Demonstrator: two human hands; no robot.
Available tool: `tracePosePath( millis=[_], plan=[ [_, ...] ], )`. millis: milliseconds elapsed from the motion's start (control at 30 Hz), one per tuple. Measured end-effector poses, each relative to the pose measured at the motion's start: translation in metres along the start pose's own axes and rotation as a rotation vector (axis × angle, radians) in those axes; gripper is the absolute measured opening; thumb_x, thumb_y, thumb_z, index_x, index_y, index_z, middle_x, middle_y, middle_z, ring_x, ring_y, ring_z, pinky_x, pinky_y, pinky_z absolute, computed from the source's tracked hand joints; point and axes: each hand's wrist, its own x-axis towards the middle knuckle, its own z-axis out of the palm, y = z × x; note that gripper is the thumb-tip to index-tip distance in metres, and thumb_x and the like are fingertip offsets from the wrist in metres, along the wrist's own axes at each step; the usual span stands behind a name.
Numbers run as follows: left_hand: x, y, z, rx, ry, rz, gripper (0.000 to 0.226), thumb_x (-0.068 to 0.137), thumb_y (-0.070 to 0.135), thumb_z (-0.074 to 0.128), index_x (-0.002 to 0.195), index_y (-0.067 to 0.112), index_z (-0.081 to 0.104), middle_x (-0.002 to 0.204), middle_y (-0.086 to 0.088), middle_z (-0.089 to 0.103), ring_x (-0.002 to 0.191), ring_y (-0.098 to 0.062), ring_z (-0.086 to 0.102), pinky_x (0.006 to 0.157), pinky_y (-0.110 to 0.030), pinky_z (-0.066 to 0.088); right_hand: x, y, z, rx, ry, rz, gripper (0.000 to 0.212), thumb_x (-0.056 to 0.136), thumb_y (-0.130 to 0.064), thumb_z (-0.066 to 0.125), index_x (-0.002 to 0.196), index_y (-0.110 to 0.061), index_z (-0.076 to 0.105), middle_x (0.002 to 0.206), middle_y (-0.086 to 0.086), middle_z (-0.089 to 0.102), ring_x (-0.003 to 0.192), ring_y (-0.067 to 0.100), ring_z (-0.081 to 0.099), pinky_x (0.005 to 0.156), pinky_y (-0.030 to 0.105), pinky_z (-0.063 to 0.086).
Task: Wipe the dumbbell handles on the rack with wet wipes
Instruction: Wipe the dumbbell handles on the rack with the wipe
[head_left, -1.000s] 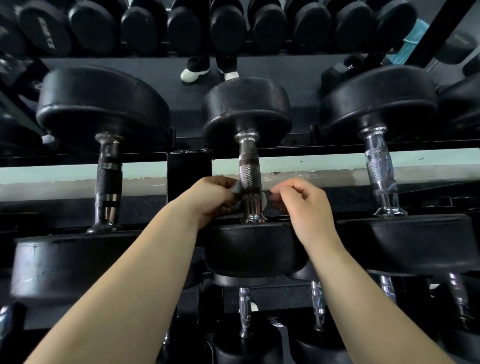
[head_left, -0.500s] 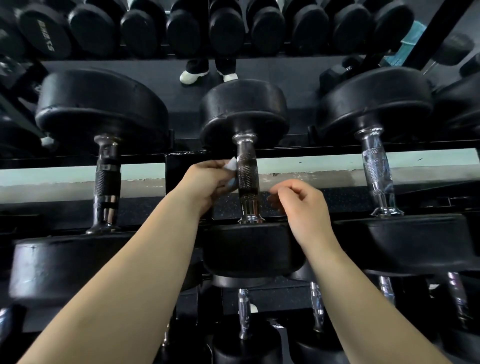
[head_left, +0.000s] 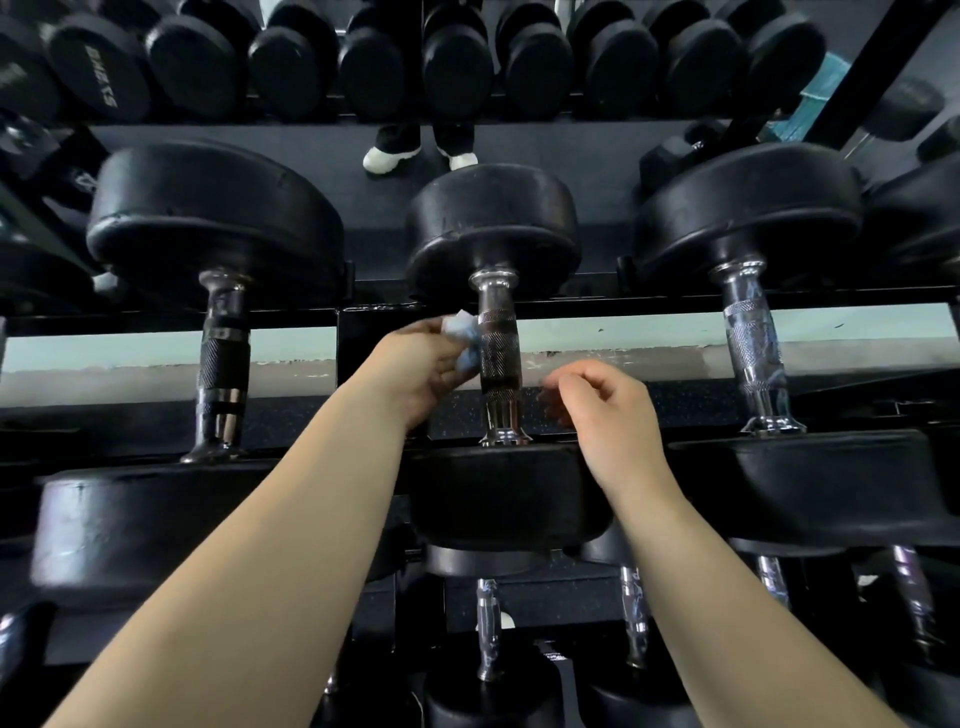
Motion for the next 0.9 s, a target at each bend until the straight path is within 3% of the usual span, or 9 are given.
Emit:
tracePosePath(
  millis=[133,267,333,400,500,567,667,800,900],
  plan=[
    [-0.008,-0.003,0.000,0.309,-0.025,0.063,0.024,0.084,-0.012,0.048,0.076,0.009,0.057,0.075,-0.006,0.059,0.068,-0.013,0.057,0.051,-0.012,0.051,0.000,0.000,0.000,0.009,0.003,0.009,0.028,0.087,-0.008,0.046,0.068,-0.023,0.059,0.068,-0.008,0.057,0.065,0.002,0.049,0.054,0.002,0.036],
    [-0.020,-0.011,-0.008,0.648,-0.098,0.056,0.027,0.084,-0.011,0.050,0.081,0.013,0.061,0.054,-0.001,0.056,0.036,0.000,0.051,0.035,-0.010,0.038,0.000,0.000,0.000,0.006,0.002,0.013,0.026,0.087,-0.008,0.046,0.070,-0.022,0.059,0.070,-0.006,0.058,0.066,0.003,0.049,0.055,0.002,0.037],
    [-0.018,-0.010,-0.006,0.600,-0.065,0.074,0.024,0.083,-0.008,0.053,0.095,0.010,0.063,0.063,-0.005,0.058,0.045,-0.003,0.055,0.044,-0.014,0.045,-0.001,-0.001,0.000,0.004,0.006,0.017,0.025,0.087,-0.008,0.046,0.072,-0.021,0.060,0.071,-0.008,0.058,0.066,0.001,0.049,0.056,0.001,0.037],
    [-0.012,-0.005,-0.003,0.382,0.013,0.069,0.029,0.084,-0.005,0.054,0.111,0.003,0.059,0.076,-0.006,0.060,0.062,-0.012,0.059,0.060,-0.020,0.053,-0.002,-0.002,0.000,0.005,0.017,0.022,0.026,0.088,-0.008,0.046,0.071,-0.022,0.060,0.071,-0.007,0.058,0.066,0.005,0.049,0.053,0.002,0.036],
    [-0.007,0.002,-0.002,0.281,0.057,0.105,0.034,0.085,-0.008,0.051,0.117,-0.001,0.054,0.088,-0.009,0.061,0.070,-0.014,0.060,0.058,-0.018,0.056,-0.004,-0.004,0.001,0.003,0.029,0.037,0.022,0.088,-0.009,0.045,0.076,-0.017,0.062,0.080,0.010,0.063,0.072,0.011,0.049,0.052,0.012,0.040],
    [-0.015,0.004,-0.007,0.369,0.032,0.139,0.032,0.084,-0.010,0.050,0.114,-0.001,0.056,0.084,-0.007,0.061,0.072,-0.014,0.060,0.064,-0.020,0.056,-0.005,-0.004,0.001,0.001,0.023,0.042,0.021,0.088,-0.009,0.045,0.077,-0.016,0.062,0.091,0.016,0.064,0.073,0.013,0.050,0.055,0.020,0.041],
    [-0.031,0.003,-0.015,0.391,0.024,0.207,0.025,0.083,-0.010,0.051,0.097,0.007,0.062,0.083,-0.004,0.061,0.072,-0.010,0.060,0.065,-0.017,0.055,-0.005,-0.006,0.001,0.002,0.014,0.043,0.023,0.088,-0.008,0.045,0.073,-0.018,0.060,0.088,0.021,0.063,0.074,0.016,0.050,0.056,0.025,0.042],
    [-0.033,0.010,-0.005,0.546,0.201,0.594,0.028,0.079,0.003,0.063,0.065,0.027,0.063,0.064,0.020,0.059,0.059,0.008,0.052,0.057,0.001,0.038,-0.006,-0.006,0.001,0.011,0.024,0.058,0.022,0.087,-0.007,0.045,0.073,-0.011,0.062,0.079,0.021,0.059,0.074,0.019,0.049,0.060,0.024,0.038],
    [-0.023,0.007,0.004,0.657,0.176,0.574,0.008,0.080,0.008,0.067,0.085,0.013,0.071,0.072,0.016,0.059,0.064,0.005,0.052,0.057,0.002,0.038,-0.006,-0.006,0.001,-0.011,0.023,0.056,0.021,0.087,-0.007,0.045,0.076,-0.011,0.062,0.092,0.023,0.063,0.073,0.016,0.049,0.059,0.021,0.038]
  ],
)
